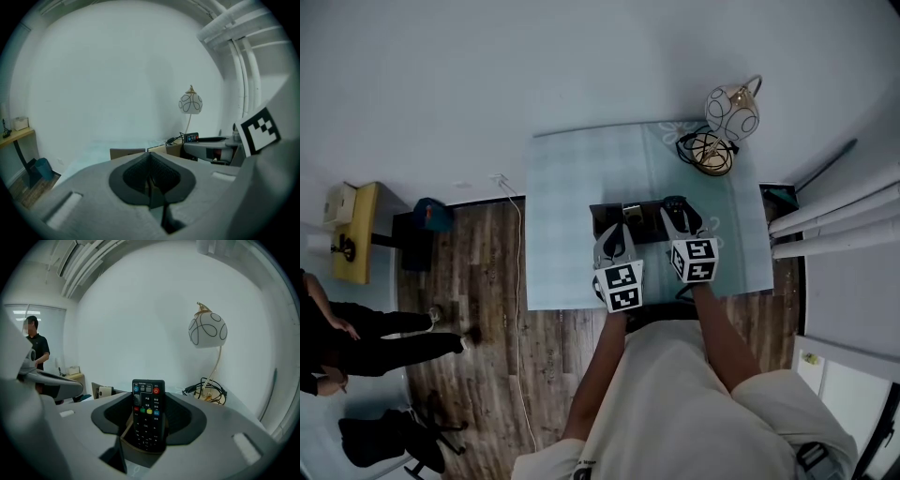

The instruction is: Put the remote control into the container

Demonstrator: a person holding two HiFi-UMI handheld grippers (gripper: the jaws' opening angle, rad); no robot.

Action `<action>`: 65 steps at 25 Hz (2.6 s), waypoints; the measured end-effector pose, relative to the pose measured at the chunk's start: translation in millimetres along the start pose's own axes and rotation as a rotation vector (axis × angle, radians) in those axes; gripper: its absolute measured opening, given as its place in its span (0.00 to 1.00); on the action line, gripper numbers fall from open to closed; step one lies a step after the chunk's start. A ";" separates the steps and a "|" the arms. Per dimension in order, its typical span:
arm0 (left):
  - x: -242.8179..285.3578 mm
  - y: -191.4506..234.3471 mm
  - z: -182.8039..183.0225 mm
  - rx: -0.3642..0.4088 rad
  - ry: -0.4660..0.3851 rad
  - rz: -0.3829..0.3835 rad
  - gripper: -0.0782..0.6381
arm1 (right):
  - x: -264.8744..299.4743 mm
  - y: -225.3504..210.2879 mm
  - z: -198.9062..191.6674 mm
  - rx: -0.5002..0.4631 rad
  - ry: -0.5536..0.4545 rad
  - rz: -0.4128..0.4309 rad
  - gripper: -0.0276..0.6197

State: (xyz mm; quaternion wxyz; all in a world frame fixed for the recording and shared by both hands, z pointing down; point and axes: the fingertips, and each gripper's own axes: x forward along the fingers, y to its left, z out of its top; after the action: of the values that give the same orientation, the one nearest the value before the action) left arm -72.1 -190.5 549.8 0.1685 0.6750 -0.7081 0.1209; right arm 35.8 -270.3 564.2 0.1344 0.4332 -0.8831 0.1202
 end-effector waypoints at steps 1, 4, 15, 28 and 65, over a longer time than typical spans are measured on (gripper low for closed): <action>0.2 -0.4 -0.3 0.001 0.001 -0.003 0.12 | 0.0 -0.4 -0.1 0.000 0.003 -0.002 0.38; -1.2 1.3 1.3 0.000 -0.001 -0.007 0.12 | -0.9 0.5 1.2 0.002 0.016 -0.007 0.38; -40.5 18.6 -2.7 0.006 -0.014 -0.025 0.12 | -48.7 20.5 6.5 0.040 0.000 -0.050 0.63; -117.4 7.0 -43.6 0.061 0.018 -0.121 0.12 | -134.7 66.7 -45.5 0.115 0.059 -0.139 0.52; -223.1 -35.0 -93.6 0.009 0.038 -0.075 0.12 | -254.3 107.2 -100.7 0.077 0.190 -0.056 0.05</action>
State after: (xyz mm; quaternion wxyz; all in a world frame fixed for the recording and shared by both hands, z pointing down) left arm -23.0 49.0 543.8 0.1834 0.6994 -0.6783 0.1306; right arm 113.4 13.1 561.3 0.2043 0.4490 -0.8487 0.1908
